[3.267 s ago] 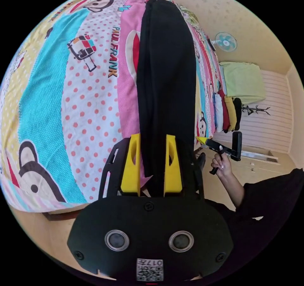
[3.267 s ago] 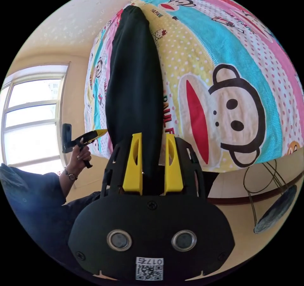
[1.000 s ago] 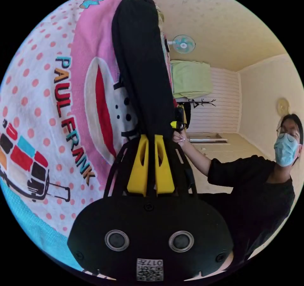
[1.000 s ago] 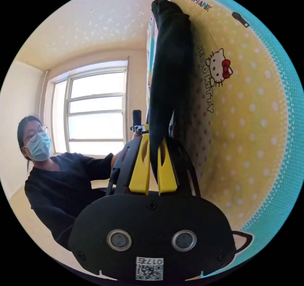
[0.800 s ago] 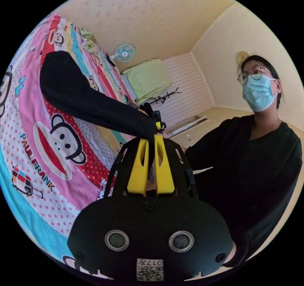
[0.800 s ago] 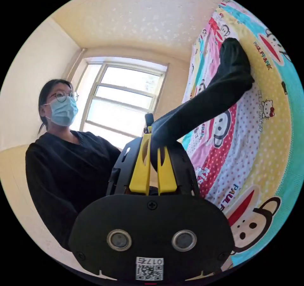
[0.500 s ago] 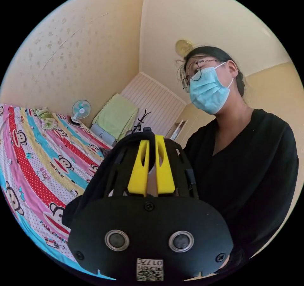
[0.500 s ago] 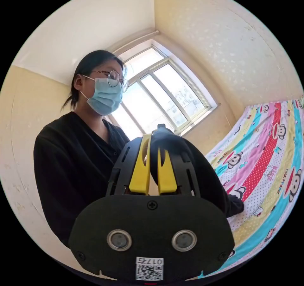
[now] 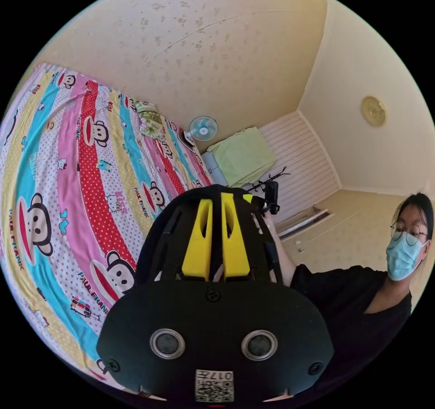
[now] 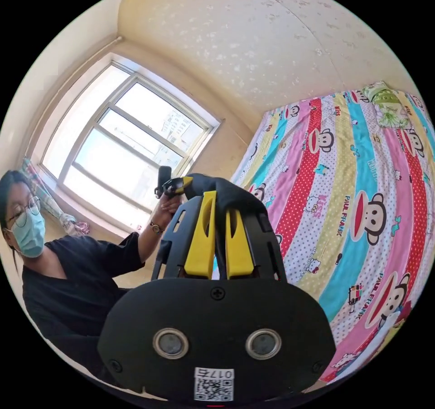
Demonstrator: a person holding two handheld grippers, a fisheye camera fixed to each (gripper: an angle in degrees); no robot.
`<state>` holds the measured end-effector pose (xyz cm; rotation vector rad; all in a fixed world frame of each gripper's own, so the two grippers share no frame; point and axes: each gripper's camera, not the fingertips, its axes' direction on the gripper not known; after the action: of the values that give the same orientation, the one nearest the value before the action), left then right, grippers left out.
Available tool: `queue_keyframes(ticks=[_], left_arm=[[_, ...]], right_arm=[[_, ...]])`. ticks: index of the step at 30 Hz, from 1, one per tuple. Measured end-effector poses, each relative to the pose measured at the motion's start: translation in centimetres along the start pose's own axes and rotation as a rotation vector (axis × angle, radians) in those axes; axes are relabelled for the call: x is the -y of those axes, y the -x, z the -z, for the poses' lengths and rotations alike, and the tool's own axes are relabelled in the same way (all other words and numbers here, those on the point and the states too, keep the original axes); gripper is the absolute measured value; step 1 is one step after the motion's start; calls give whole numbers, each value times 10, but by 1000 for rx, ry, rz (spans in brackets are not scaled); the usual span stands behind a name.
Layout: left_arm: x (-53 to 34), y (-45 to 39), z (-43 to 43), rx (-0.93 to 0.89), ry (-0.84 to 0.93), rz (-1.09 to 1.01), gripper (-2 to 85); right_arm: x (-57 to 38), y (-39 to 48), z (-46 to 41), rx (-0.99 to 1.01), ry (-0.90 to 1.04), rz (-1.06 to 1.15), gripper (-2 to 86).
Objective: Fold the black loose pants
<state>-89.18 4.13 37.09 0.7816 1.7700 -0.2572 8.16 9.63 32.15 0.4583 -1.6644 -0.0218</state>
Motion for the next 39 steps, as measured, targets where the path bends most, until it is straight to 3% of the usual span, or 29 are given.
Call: queue_keyframes(ticks=[2, 6, 10, 13, 17, 20, 25, 27, 30, 34, 39], left_arm=[[-37, 16, -30, 146, 109, -18, 28], [-147, 70, -87, 206, 280, 96, 38], [-279, 138, -135, 317, 523, 392, 108], [-310, 161, -125, 191, 432, 499, 155], [-272, 194, -113, 121, 243, 481, 167], [-228, 228, -127, 109, 179, 439, 175], [-212, 276, -204, 66, 317, 481, 185], [-223, 257, -204, 206, 245, 454, 184], [-252, 224, -213, 335, 273, 448, 163], [-291, 209, -197, 104, 322, 619, 113], [-295, 173, -123, -177, 237, 656, 95]], right_arm=[[-37, -13, -40, -65, 66, -5, 0], [-144, -60, -111, -62, 214, -152, 13], [-288, -125, -179, -116, 425, -539, 97], [-330, -148, -174, -142, 385, -692, 163], [-319, -190, -165, 10, 137, -764, 192], [-288, -222, -190, 30, 76, -730, 209], [-261, -243, -270, 16, 197, -693, 218], [-256, -225, -274, -74, 214, -663, 204], [-264, -207, -284, -17, 298, -714, 163], [-279, -177, -266, 141, 337, -793, 118], [-246, -88, -242, 226, 420, -675, 69]])
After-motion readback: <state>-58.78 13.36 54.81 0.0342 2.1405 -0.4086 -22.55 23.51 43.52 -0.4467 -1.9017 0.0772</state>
